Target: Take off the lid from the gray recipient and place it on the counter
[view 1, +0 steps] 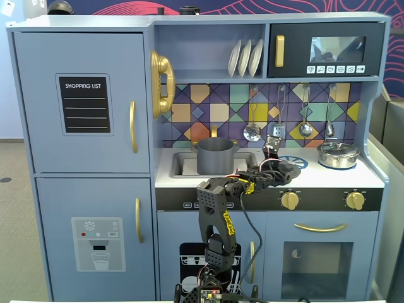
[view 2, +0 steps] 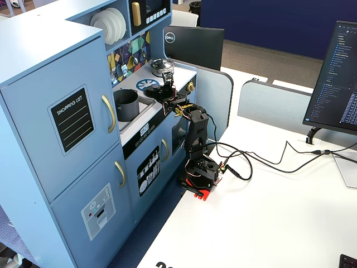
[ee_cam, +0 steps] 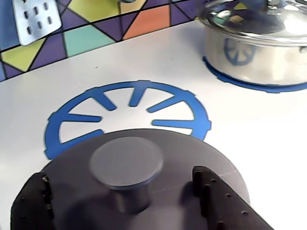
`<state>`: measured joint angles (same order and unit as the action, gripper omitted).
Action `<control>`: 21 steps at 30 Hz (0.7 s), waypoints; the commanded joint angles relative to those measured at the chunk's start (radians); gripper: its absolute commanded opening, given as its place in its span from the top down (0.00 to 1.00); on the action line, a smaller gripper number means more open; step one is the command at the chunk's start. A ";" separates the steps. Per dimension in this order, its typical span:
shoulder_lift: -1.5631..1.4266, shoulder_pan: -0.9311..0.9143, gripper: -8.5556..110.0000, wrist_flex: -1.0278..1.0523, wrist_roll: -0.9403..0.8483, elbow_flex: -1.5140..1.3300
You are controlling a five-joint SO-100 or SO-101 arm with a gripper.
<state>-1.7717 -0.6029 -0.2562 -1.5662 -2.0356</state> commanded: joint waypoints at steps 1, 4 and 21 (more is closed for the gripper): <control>-0.086 -0.002 0.66 0.002 0.021 0.034; -0.152 0.023 0.68 0.025 0.026 0.074; -1.037 0.368 0.93 1.236 0.041 -0.163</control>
<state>-2.6139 -0.3267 0.8422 -1.5186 -2.0847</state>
